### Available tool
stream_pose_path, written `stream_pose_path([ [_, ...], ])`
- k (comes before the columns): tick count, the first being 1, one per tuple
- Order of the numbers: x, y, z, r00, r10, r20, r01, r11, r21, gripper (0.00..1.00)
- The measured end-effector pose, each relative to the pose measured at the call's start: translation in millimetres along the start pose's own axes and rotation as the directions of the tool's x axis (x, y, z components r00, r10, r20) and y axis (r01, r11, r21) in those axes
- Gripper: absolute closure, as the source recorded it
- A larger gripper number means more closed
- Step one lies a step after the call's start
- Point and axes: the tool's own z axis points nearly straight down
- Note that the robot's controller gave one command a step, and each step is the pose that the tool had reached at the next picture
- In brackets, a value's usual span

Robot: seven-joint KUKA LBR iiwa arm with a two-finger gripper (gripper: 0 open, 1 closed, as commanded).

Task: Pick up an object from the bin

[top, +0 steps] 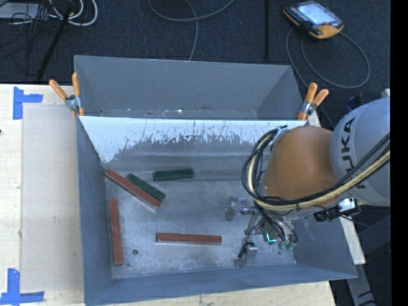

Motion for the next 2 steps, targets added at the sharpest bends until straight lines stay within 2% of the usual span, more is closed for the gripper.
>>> stream_pose_path([
  [2,-6.5,2.1,0.8,1.000,0.001,0.011,-0.001,1.000,0.001,0.00],
])
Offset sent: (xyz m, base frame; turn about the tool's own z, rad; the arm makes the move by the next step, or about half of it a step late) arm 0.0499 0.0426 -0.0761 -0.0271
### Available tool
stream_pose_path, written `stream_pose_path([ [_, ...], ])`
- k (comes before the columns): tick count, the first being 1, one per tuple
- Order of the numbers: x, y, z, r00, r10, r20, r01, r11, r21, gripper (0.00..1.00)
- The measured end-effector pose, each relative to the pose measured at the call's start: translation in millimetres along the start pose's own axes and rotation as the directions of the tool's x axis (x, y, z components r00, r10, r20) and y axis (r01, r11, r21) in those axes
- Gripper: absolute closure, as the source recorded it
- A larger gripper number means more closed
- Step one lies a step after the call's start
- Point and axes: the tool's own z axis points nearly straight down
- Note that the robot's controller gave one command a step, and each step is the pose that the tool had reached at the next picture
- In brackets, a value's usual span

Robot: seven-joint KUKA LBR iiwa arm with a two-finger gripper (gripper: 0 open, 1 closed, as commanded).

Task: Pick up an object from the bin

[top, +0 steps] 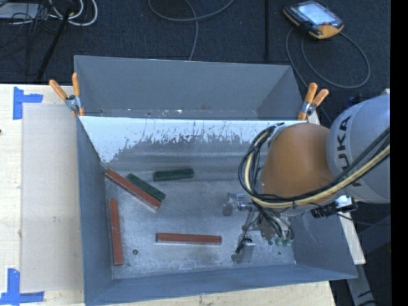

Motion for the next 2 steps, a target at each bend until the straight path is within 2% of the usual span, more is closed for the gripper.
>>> stream_pose_path([
  [1,-5.0,-1.4,31.5,0.998,0.054,-0.011,-0.054,0.999,-0.001,0.00],
  [2,-1.5,25.6,51.4,1.000,0.010,0.001,-0.010,1.000,0.000,0.00],
])
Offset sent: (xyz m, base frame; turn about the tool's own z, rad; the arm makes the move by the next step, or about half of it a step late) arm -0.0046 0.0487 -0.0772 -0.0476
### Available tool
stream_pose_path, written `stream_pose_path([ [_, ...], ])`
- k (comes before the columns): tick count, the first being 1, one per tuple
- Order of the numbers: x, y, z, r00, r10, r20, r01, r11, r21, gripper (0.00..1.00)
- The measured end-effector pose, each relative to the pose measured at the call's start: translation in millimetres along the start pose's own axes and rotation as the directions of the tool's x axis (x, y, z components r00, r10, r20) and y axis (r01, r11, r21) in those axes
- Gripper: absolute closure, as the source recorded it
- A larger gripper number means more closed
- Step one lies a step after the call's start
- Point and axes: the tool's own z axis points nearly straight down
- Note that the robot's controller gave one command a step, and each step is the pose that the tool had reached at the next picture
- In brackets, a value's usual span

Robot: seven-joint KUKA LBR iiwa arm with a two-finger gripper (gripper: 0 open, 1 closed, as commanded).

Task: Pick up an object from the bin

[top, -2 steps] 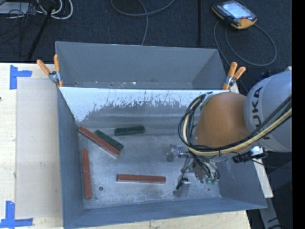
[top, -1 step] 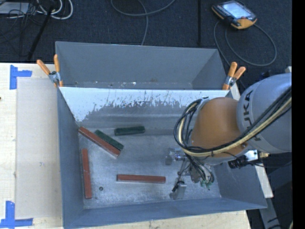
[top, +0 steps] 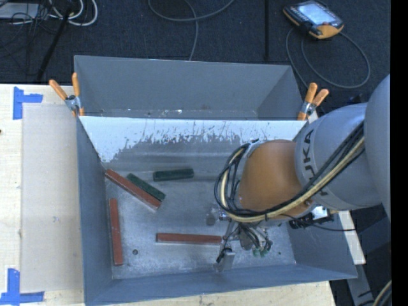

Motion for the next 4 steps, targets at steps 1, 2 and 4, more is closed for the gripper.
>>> stream_pose_path([
  [1,-48.6,31.7,13.5,1.000,-0.016,-0.005,0.016,1.000,0.000,0.00],
  [2,-23.8,18.0,29.8,0.923,0.384,-0.004,-0.384,0.923,0.001,1.00],
  [4,-44.7,-2.0,-164.6,0.915,0.404,0.002,-0.404,0.915,-0.002,1.00],
])
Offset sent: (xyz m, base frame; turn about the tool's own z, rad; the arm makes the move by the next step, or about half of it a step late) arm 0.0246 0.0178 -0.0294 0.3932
